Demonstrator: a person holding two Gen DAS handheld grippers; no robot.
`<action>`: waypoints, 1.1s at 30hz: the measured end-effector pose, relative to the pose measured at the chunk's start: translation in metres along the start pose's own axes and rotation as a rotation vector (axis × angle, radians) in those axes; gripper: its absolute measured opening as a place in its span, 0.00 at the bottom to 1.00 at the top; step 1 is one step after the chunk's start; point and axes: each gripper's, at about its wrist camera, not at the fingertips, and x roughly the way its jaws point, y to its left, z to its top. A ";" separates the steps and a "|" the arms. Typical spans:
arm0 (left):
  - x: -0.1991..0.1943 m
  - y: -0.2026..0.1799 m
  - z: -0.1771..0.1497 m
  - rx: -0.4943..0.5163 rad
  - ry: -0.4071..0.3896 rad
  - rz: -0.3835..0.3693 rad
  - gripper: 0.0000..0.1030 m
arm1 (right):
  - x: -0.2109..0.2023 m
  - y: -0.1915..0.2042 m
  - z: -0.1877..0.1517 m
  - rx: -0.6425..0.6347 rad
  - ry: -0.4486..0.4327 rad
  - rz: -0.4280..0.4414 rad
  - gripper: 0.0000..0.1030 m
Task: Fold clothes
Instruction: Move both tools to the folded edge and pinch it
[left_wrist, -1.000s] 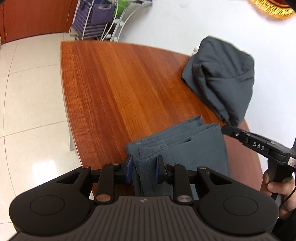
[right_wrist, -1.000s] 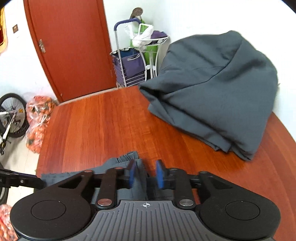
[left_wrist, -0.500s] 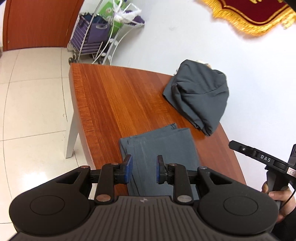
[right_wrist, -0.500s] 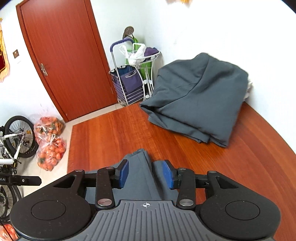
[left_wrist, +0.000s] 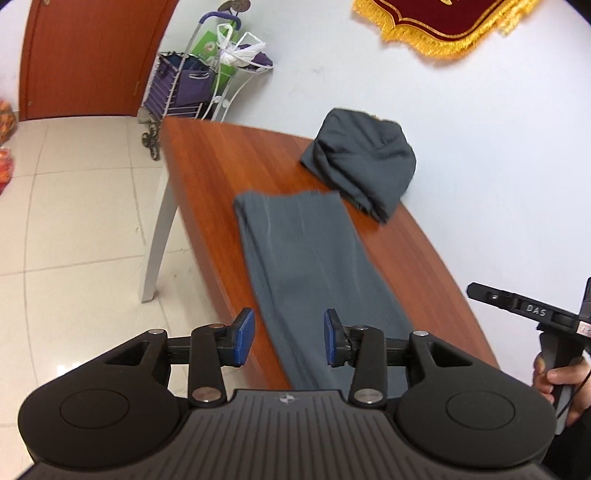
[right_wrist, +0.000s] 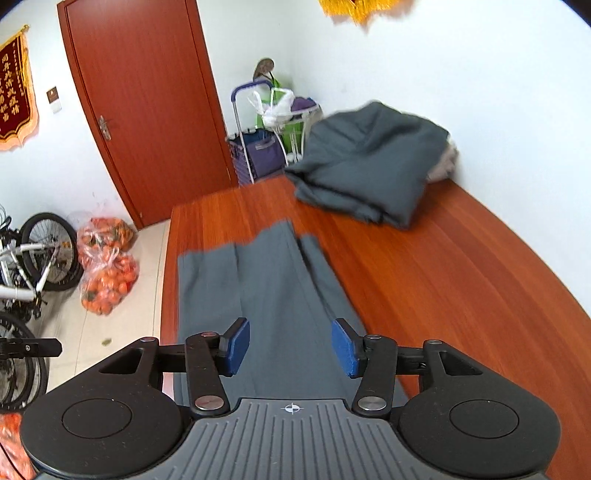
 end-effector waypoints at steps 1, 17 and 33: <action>-0.006 -0.003 -0.014 -0.008 0.003 -0.002 0.46 | -0.008 -0.002 -0.011 0.000 0.008 -0.003 0.51; -0.064 -0.062 -0.190 0.025 0.050 -0.081 0.52 | -0.119 -0.043 -0.134 -0.013 0.084 -0.057 0.57; -0.013 -0.128 -0.252 0.154 0.060 -0.063 0.55 | -0.081 -0.112 -0.180 -0.163 0.149 0.034 0.57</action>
